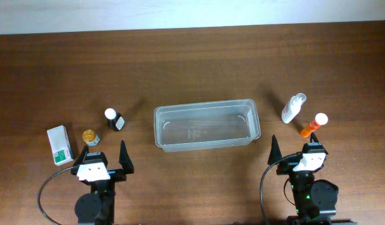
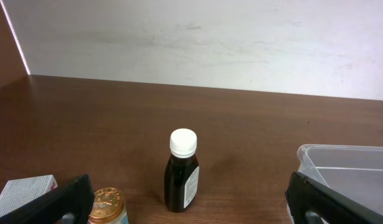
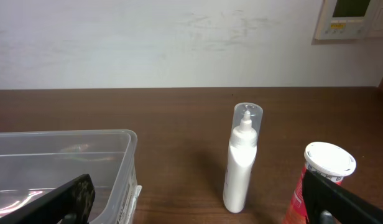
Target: Pack container
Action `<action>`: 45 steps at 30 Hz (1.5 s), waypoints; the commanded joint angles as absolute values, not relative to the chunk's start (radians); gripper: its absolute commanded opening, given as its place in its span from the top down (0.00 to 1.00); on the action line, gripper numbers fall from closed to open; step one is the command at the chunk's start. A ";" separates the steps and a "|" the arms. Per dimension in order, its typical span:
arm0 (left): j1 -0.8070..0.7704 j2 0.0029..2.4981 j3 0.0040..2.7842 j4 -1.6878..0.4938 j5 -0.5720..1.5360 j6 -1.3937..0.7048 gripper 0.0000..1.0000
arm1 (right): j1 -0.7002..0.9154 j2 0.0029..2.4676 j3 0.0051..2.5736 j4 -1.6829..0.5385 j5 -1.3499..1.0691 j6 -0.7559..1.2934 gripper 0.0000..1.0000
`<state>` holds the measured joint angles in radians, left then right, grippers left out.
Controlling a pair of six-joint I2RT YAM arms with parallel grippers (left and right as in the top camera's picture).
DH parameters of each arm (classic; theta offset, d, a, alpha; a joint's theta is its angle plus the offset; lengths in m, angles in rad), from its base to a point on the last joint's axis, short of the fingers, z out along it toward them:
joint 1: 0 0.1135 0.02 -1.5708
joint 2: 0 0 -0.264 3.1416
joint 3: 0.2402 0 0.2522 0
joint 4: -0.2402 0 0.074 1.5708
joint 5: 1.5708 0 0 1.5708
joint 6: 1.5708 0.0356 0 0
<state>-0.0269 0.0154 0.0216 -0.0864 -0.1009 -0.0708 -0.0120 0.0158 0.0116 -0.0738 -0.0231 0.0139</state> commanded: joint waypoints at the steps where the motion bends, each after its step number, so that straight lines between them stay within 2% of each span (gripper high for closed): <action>1: -0.030 0.007 0.015 -0.086 -0.083 -0.055 0.01 | -0.007 0.009 0.006 -0.077 -0.014 0.007 0.02; 45: -0.030 0.007 0.015 -0.087 -0.071 -0.074 0.01 | -0.007 0.009 0.006 -0.077 -0.014 0.007 0.02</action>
<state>-0.0269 0.0154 0.0216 -0.0864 -0.0933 -0.0711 -0.0120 0.0158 0.0120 -0.0738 -0.0231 0.0139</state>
